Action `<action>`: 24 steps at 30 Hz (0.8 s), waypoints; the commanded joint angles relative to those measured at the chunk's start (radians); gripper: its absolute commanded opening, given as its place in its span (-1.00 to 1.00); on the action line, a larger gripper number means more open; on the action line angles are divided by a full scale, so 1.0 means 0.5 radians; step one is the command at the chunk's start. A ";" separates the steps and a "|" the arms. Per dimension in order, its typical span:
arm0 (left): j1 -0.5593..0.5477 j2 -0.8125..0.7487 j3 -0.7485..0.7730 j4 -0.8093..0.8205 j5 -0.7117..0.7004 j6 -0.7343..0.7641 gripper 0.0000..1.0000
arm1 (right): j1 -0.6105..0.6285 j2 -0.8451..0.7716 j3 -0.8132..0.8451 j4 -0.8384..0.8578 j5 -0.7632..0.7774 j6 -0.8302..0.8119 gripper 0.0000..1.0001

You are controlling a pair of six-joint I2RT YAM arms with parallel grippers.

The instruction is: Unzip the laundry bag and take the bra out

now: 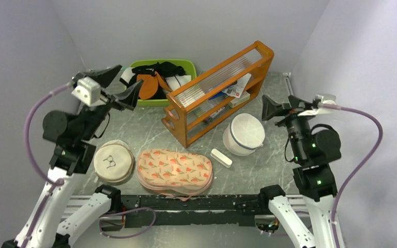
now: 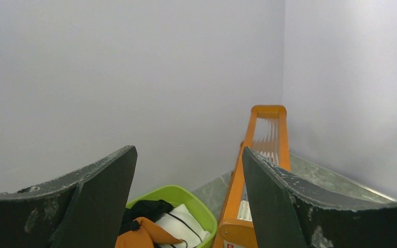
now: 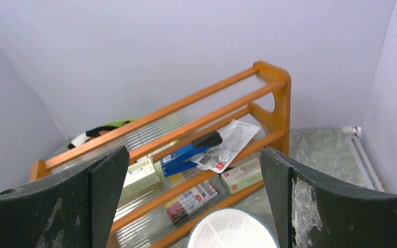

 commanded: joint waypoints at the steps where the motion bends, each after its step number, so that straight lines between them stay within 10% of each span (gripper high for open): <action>1: -0.041 -0.211 -0.150 0.215 -0.254 0.131 0.72 | -0.013 -0.093 -0.008 -0.001 -0.064 -0.052 1.00; 24: -0.085 -0.197 -0.174 0.205 -0.442 0.121 0.71 | -0.011 -0.039 0.055 -0.066 0.097 0.046 1.00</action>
